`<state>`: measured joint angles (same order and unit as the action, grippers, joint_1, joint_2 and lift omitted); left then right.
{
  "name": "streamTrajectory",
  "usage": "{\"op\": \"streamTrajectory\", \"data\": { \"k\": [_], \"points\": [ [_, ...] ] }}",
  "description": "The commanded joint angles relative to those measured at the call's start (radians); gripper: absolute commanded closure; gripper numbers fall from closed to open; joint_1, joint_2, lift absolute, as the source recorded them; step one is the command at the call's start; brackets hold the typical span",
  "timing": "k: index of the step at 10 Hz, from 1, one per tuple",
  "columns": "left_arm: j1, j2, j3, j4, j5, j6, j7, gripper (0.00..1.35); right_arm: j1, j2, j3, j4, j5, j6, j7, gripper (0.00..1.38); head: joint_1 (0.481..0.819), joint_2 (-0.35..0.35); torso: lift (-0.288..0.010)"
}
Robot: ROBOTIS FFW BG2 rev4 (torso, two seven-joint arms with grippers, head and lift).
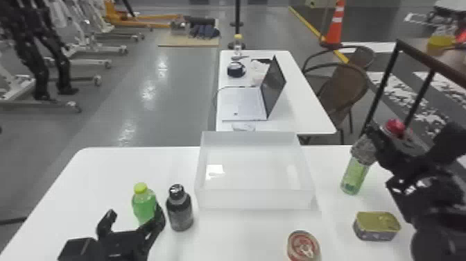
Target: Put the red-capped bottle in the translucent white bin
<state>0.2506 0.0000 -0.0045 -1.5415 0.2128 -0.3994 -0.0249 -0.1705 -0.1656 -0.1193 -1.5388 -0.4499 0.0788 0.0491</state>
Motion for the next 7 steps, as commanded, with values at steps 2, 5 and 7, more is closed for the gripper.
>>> {"op": "streamTrajectory", "data": {
  "k": [2, 5, 7],
  "points": [
    [0.003, -0.003, 0.001, 0.000, 0.005, -0.002, 0.000, 0.12, -0.050, 0.011, 0.075, 0.089, -0.044, -0.033, 0.000, 1.15, 0.549, 0.000, -0.100],
    [0.007, -0.003, 0.004, 0.000, 0.007, -0.004, 0.000, 0.12, -0.113, 0.028, 0.168, 0.240, -0.085, -0.082, 0.002, 1.15, 0.549, 0.000, -0.100],
    [0.009, -0.003, 0.003, 0.000, 0.007, -0.004, 0.002, 0.12, -0.169, 0.043, 0.228, 0.359, -0.122, -0.099, 0.048, 1.15, 0.549, 0.000, -0.100]
  ]
}}
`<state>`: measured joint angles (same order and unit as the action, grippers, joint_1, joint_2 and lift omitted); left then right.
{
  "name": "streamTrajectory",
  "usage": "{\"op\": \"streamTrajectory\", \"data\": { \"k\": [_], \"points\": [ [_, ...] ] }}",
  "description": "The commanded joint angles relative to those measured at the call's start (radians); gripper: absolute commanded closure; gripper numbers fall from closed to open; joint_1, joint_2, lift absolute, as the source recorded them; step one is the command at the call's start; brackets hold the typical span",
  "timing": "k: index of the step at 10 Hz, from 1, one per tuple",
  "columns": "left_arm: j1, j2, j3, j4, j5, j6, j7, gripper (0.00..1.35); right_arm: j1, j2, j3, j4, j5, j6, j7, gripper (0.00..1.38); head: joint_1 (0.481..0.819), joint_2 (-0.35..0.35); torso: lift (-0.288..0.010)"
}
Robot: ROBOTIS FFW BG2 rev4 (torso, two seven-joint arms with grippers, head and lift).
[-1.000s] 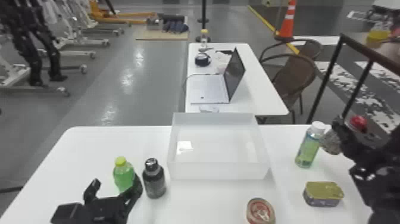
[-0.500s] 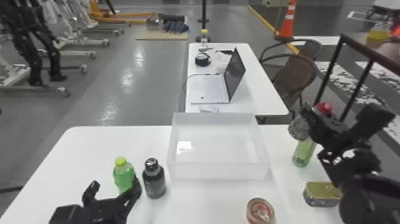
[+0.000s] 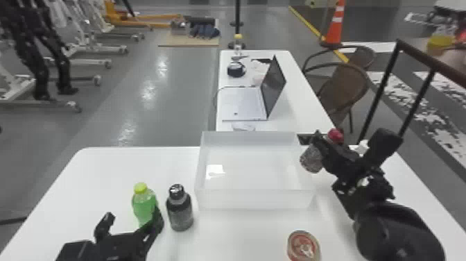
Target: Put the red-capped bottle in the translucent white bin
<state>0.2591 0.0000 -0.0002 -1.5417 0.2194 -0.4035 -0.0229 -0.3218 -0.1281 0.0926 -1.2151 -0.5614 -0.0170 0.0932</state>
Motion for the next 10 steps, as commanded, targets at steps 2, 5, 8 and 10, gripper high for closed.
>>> {"op": "streamTrajectory", "data": {
  "k": [2, 5, 8, 10],
  "points": [
    [0.000, -0.003, -0.001, 0.000, 0.002, 0.003, 0.000, 0.12, -0.056, 0.019, 0.070, 0.100, -0.029, -0.009, 0.026, 1.15, 0.549, 0.000, -0.100],
    [0.000, -0.003, -0.001, 0.002, 0.005, 0.003, 0.001, 0.12, -0.082, 0.022, 0.125, 0.149, -0.035, -0.012, 0.034, 1.15, 0.549, 0.000, -0.100],
    [0.002, -0.003, -0.001, 0.002, 0.011, -0.003, 0.003, 0.12, -0.089, 0.022, 0.131, 0.180, 0.031, -0.012, 0.036, 0.60, 0.549, 0.000, -0.100],
    [0.002, -0.003, -0.003, 0.002, 0.012, -0.003, 0.005, 0.12, -0.086, 0.019, 0.130, 0.166, 0.048, -0.012, 0.036, 0.06, 0.549, 0.000, -0.100]
  ]
}}
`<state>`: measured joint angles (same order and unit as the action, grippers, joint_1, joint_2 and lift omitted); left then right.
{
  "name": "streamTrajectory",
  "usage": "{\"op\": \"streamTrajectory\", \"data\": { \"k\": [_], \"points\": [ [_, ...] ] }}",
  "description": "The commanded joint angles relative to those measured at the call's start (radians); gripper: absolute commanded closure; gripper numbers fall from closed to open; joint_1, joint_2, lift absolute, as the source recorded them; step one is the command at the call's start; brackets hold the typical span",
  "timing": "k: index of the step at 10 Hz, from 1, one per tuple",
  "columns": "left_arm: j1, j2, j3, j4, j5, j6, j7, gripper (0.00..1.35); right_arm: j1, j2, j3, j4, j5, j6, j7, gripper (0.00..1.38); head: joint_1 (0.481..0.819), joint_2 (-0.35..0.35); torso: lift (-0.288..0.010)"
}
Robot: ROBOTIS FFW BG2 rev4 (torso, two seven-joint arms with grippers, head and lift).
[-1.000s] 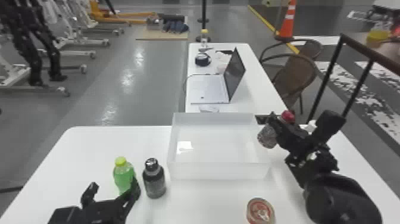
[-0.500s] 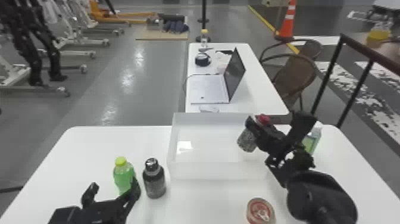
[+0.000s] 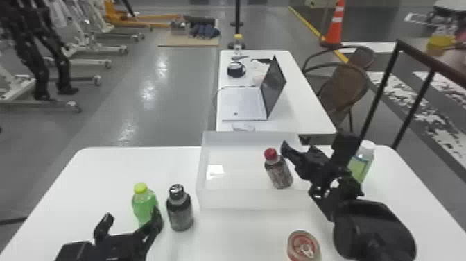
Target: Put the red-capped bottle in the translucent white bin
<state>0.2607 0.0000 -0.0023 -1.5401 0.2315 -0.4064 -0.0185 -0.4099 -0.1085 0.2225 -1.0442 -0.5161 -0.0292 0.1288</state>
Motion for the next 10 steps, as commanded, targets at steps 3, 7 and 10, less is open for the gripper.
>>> {"op": "streamTrajectory", "data": {
  "k": [3, 7, 10],
  "points": [
    [0.000, -0.003, -0.005, 0.000, 0.003, -0.002, 0.002, 0.12, 0.025, -0.003, -0.009, -0.037, -0.007, -0.012, 0.000, 0.12, 0.549, 0.000, -0.100],
    [-0.006, -0.003, -0.013, 0.000, -0.003, -0.003, 0.005, 0.12, 0.244, -0.046, -0.112, -0.415, 0.061, 0.011, -0.003, 0.12, 0.549, 0.000, -0.100],
    [-0.008, -0.003, -0.015, 0.000, -0.018, -0.012, 0.009, 0.12, 0.482, -0.066, -0.183, -0.732, 0.148, 0.118, -0.003, 0.12, 0.549, 0.000, -0.100]
  ]
}}
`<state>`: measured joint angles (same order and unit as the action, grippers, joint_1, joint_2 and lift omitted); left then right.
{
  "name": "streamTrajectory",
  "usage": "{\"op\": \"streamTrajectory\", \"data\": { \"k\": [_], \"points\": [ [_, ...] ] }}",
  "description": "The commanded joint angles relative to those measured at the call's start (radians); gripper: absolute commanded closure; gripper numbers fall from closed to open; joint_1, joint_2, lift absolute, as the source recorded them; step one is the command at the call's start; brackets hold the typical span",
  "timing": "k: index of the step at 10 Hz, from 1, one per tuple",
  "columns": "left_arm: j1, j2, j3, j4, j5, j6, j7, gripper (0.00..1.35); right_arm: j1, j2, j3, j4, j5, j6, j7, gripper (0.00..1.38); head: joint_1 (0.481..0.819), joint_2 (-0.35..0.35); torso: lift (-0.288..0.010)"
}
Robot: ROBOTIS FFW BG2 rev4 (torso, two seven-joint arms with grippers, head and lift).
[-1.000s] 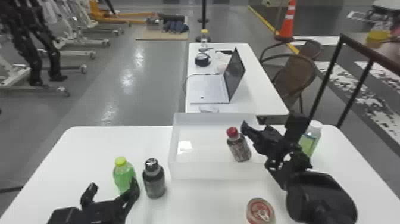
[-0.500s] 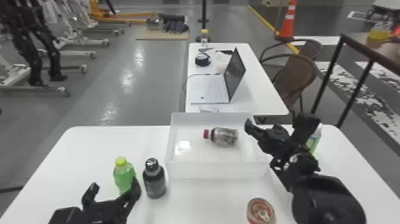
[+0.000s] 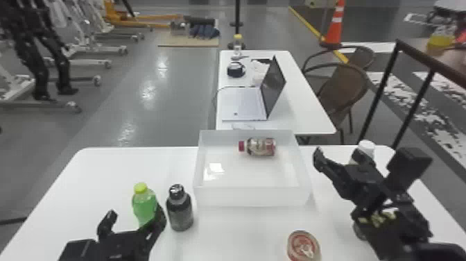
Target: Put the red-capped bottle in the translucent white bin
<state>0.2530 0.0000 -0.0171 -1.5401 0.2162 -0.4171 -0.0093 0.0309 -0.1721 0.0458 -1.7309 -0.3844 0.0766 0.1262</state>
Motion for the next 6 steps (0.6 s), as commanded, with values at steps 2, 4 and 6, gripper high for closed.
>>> {"op": "streamTrajectory", "data": {
  "k": [2, 4, 6],
  "points": [
    [0.000, -0.003, 0.003, -0.002, -0.037, -0.008, 0.002, 0.12, 0.204, 0.010, -0.004, -0.072, 0.056, -0.089, 0.004, 0.13, 0.549, 0.000, -0.100],
    [0.032, 0.008, 0.003, -0.014, -0.038, 0.011, 0.002, 0.12, 0.334, 0.026, -0.004, -0.102, 0.078, -0.086, 0.043, 0.14, 0.549, 0.000, -0.100],
    [0.089, 0.014, 0.037, -0.084, -0.138, 0.058, 0.000, 0.12, 0.405, 0.026, -0.026, -0.164, 0.156, -0.058, 0.043, 0.14, 0.549, 0.000, -0.100]
  ]
}}
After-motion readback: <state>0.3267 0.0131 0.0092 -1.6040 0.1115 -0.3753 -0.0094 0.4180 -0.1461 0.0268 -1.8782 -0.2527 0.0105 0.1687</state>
